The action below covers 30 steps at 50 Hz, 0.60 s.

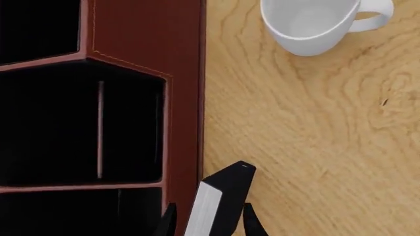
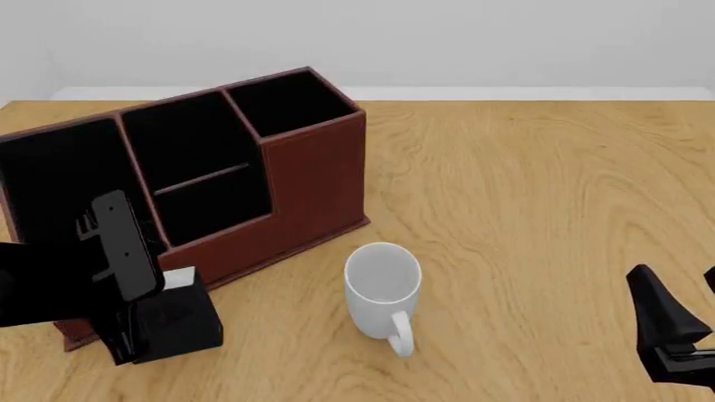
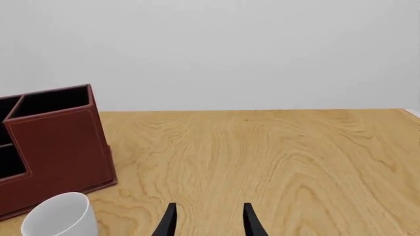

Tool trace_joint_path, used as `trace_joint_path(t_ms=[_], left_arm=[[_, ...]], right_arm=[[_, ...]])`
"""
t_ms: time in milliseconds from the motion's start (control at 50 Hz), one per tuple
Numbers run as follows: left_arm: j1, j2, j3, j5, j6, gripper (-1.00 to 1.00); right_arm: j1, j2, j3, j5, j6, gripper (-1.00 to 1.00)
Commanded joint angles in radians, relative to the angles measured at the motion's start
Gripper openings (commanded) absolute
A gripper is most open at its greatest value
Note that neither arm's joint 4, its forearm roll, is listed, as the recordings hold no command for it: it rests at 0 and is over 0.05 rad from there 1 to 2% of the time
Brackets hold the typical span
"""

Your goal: Pick up the book and place it in the front compartment of the caddy.

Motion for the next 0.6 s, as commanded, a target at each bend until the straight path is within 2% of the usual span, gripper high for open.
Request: trace_joint_path(t_ms=[20, 320, 600], left_arm=[[-0.027, 0.05, 0.014, -0.045, -0.03, 1.0], [0.019, 0.096, 0.099, -0.112, -0.028, 1.0], [0.023, 0.119, 0.119, -0.143, -0.057, 1.0]], right_arm=[[-0.002, 0.005, 0.0, -0.009, -0.001, 1.0], [-0.013, 0.002, 0.0, -0.008, 0.0, 1.0], [-0.005, 0.024, 0.0, -0.028, -0.005, 1.0]])
